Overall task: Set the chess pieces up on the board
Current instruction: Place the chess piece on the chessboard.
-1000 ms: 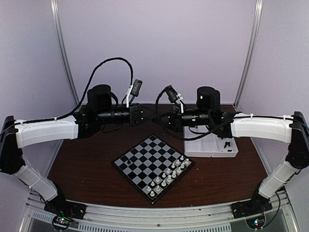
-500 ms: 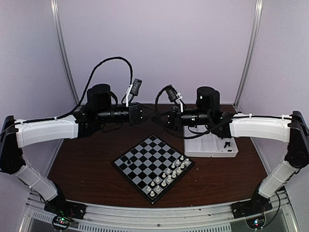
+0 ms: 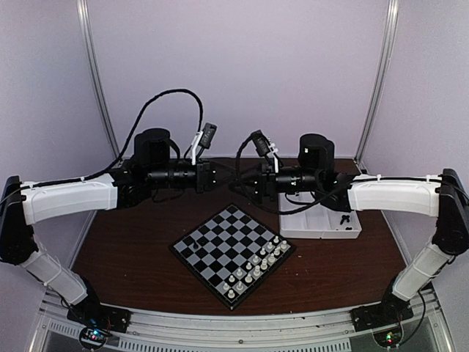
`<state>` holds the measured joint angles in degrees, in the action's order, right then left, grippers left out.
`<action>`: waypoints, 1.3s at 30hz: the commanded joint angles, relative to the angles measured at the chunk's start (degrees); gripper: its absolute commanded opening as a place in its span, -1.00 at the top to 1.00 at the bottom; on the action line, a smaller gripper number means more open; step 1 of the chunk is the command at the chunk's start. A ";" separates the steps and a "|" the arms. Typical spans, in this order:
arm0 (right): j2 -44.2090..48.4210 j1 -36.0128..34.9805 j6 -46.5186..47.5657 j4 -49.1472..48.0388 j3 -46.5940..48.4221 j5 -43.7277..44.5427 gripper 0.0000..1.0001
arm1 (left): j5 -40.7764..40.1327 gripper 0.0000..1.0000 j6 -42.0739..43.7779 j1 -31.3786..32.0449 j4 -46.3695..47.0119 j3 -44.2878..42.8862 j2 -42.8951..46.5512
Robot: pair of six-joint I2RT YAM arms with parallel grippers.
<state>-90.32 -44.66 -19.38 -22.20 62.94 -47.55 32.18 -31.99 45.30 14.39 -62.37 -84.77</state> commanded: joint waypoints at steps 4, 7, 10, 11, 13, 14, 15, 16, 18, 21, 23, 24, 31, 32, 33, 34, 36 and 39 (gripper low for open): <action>3.41 0.71 3.09 1.15 -3.12 3.15 -0.99 | -4.20 1.00 5.24 -0.45 -5.31 -0.83 4.48; 4.83 1.55 3.77 2.58 -4.90 4.60 -1.00 | -7.68 1.00 7.08 -0.56 -8.68 -0.12 6.00; 6.67 2.34 4.46 3.39 -7.19 6.20 -1.00 | -12.57 1.00 8.49 -0.66 -11.95 1.18 7.66; 7.27 2.55 5.15 4.62 -7.71 6.96 -1.00 | -14.64 1.00 8.78 -0.66 -12.97 1.80 8.15; 8.49 2.76 6.97 7.59 -8.29 8.56 -1.00 | -19.09 1.00 9.52 -0.65 -15.03 3.14 9.04; 9.14 2.74 7.84 8.68 -8.72 9.32 -1.00 | -20.79 1.00 9.97 -0.67 -16.30 4.00 9.28; 9.84 2.79 8.55 9.30 -9.16 9.97 -1.00 | -22.66 1.00 10.27 -0.65 -17.07 4.96 9.54; 10.60 2.81 9.09 9.72 -9.75 10.73 -1.00 | -24.30 1.00 10.55 -0.65 -17.53 5.95 9.72; 11.97 2.83 9.87 10.17 -10.77 12.13 -1.00 | -27.35 1.00 10.92 -0.65 -18.00 8.16 10.00; 13.29 2.92 10.56 10.86 -11.51 13.32 -1.00 | -30.53 1.00 11.46 -0.72 -17.86 11.89 10.62; 13.54 2.92 10.75 11.45 -11.61 13.73 -1.00 | -33.85 1.00 11.49 -0.64 -18.15 13.87 11.04; 13.59 2.92 10.76 11.54 -11.65 13.86 -1.00 | -35.28 1.00 11.23 -0.64 -18.36 14.95 11.27; 13.18 2.93 10.07 10.52 -11.96 14.02 -1.00 | -41.41 1.00 10.22 -0.56 -17.73 21.75 14.29; 13.12 2.95 10.06 10.43 -11.88 13.94 -1.00 | -42.01 1.00 10.06 -0.56 -17.50 22.66 14.70; 13.07 2.93 10.01 10.42 -11.87 13.88 -1.00 | -42.77 1.00 9.79 -0.61 -17.50 23.44 15.05; 13.07 2.95 9.98 10.37 -11.80 13.82 -1.00 | -43.51 1.00 9.23 -0.57 -17.41 24.16 15.34; 13.07 2.98 9.97 10.25 -11.87 13.89 -1.00 | -44.48 1.00 8.52 -0.57 -16.13 25.93 15.84; 13.07 2.98 9.82 10.18 -11.87 13.89 -1.00 | -45.20 1.00 7.85 -0.56 -12.04 28.86 16.38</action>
<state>-77.87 -41.98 -9.39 -11.20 51.77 -34.54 -9.74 -22.65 45.04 -3.92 -36.62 -69.65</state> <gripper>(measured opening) 0.997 0.095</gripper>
